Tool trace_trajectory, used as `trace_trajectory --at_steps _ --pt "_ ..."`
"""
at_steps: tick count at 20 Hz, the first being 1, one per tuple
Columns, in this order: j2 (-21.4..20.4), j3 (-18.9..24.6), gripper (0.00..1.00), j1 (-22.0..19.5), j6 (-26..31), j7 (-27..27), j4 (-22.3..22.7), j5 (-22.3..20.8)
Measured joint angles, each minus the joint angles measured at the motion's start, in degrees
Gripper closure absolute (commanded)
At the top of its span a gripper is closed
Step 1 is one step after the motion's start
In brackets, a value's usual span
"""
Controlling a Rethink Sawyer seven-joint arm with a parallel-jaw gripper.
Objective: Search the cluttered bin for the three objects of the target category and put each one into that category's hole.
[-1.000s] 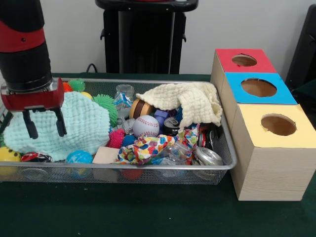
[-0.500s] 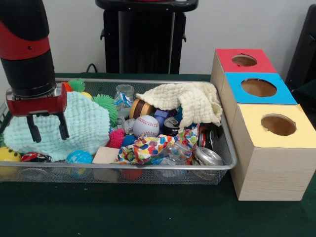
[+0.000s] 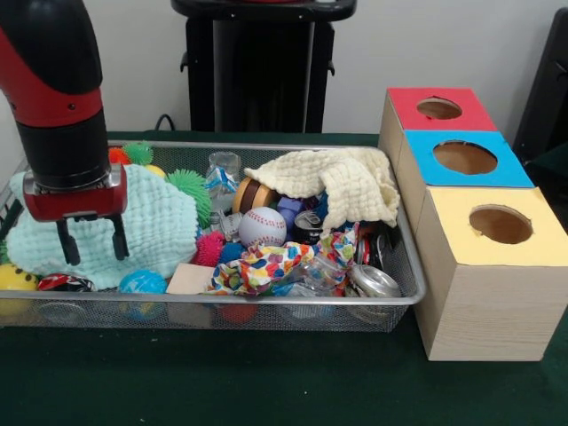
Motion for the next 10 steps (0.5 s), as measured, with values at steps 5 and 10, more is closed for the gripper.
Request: trace_trajectory --at_steps 5,10 --pt "1.3 0.0 0.0 0.7 0.0 0.0 -0.6 -1.5" --pt "2.2 0.0 0.0 0.8 0.0 0.0 -0.6 -2.6"
